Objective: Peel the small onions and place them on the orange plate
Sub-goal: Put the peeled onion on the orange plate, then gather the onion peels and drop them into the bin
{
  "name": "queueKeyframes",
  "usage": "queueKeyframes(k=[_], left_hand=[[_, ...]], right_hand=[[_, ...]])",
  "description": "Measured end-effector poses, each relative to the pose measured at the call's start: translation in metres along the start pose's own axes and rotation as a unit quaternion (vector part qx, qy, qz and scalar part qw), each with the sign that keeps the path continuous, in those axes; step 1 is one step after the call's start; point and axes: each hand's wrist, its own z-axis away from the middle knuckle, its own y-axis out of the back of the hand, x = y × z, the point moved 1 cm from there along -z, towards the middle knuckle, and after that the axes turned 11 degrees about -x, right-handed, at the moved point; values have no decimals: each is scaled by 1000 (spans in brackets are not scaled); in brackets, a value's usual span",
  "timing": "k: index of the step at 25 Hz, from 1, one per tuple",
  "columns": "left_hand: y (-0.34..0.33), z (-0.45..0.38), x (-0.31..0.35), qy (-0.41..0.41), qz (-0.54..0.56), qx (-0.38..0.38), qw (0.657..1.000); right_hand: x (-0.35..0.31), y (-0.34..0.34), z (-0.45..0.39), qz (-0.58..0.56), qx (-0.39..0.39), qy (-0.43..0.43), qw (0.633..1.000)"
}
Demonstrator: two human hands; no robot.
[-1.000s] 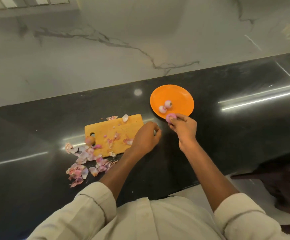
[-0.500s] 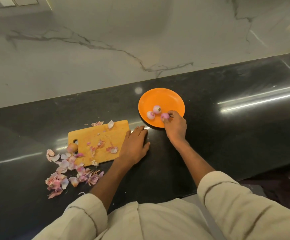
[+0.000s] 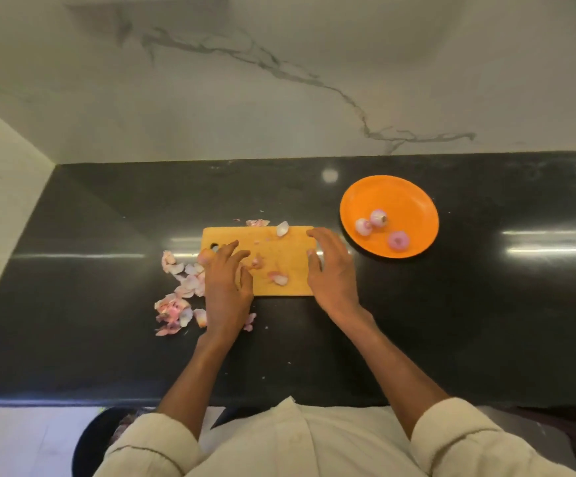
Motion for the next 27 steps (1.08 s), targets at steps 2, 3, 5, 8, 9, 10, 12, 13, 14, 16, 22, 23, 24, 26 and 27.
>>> queueKeyframes(k=[2, 3, 5, 8, 9, 10, 12, 13, 14, 16, 22, 23, 24, 26, 27], left_hand=[[18, 4, -22, 23, -59, 6, 998], [27, 5, -30, 30, -84, 3, 996], [44, 6, -43, 40, -110, -14, 993], [57, 2, -51, 78, -109, -66, 989], [60, 0, -54, 89, -110, -83, 986], [63, -2, -56, 85, -113, -94, 986], [69, -6, -60, 48, -108, -95, 988], [71, -9, -61, 30, -92, -93, 991], [74, -12, -62, 23, -72, -93, 993], [76, -18, -63, 26, -57, -109, 992], [78, -29, -72, 7, -75, -154, 985], [82, -27, -75, 10, -47, -145, 988], [88, -24, -77, 15, -21, -141, 990], [100, -19, -83, 26, 4, -147, 989], [104, -17, -86, 33, 10, -149, 988]], right_hand=[[-13, -25, -10, 19, -87, -18, 996], [-17, -34, -15, 31, -111, -29, 993], [-24, -48, -23, 59, -135, -46, 988], [-29, -65, -31, 103, -139, -74, 982], [-34, -72, -30, 106, -142, -76, 981], [-39, -79, -29, 98, -145, -68, 982], [-50, -87, -26, 58, -124, -33, 990], [-54, -89, -25, 37, -96, -19, 995], [-55, -88, -26, 29, -67, -18, 997], [-55, -88, -32, 51, -47, -51, 996], [-70, -120, -22, 74, -126, -49, 988], [-75, -127, -14, 70, -136, -37, 988], [-80, -132, -6, 64, -153, -27, 986], [-84, -132, 3, 48, -144, -28, 988], [-81, -126, 4, 42, -105, -52, 992]])
